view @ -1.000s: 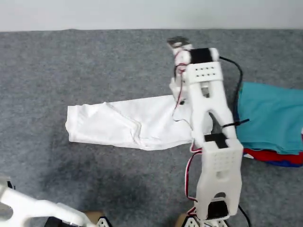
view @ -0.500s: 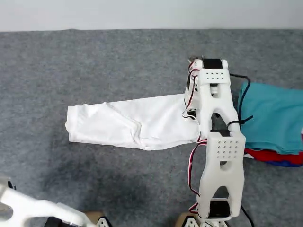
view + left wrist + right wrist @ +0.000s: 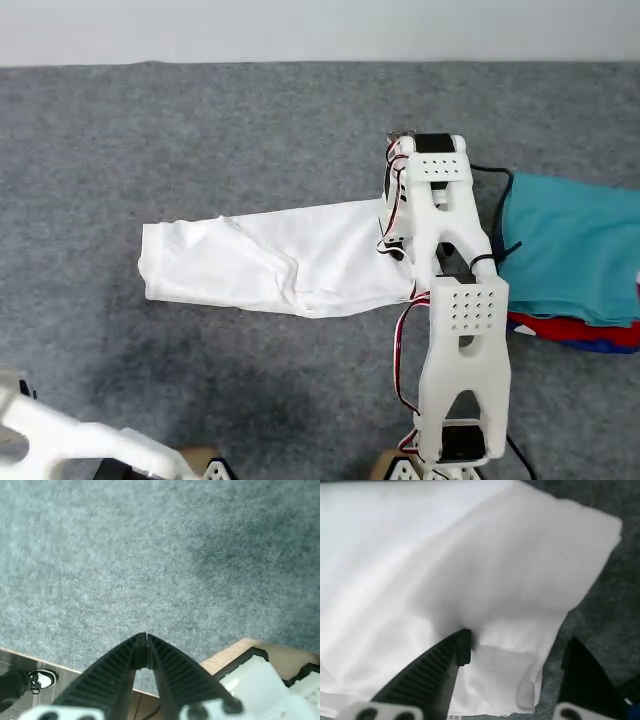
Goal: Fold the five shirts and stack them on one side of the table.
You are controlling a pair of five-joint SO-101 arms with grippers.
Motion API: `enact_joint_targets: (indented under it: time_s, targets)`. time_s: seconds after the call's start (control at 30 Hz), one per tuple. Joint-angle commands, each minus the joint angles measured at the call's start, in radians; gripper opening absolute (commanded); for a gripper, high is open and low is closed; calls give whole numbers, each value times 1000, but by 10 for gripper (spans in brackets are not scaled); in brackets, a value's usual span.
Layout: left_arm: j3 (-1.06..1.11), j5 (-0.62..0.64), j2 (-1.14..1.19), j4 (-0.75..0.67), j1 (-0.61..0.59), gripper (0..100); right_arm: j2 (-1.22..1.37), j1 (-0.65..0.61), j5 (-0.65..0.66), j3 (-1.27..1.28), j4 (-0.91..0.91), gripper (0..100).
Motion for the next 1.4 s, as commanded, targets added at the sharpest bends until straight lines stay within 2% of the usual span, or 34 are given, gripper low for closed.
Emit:
enact_joint_targets:
  time_s: [0.0, 0.23, 0.43, 0.7, 0.9, 1.03, 1.37]
  targets:
    - [-31, -3, -18, 6, 55, 8, 7, 19, -9, -6, 15, 283]
    - [-31, 25, -17, 8, 89, 8, 5, 19, 0, -8, 19, 2]
    - [-31, 25, -20, 8, 89, 8, -65, 10, 78, -46, 101, 9]
    - [-30, 25, -20, 3, 89, 8, -358, -48, 221, -21, 107, 9]
    - [-30, 25, -21, 0, 89, 8, -561, -240, 273, 92, 105, 9]
    - [-30, 25, -21, 0, 89, 8, -575, -398, 273, 100, 82, 9]
    - [-28, 25, -21, 0, 89, 7, -472, -667, 272, 98, -255, 9]
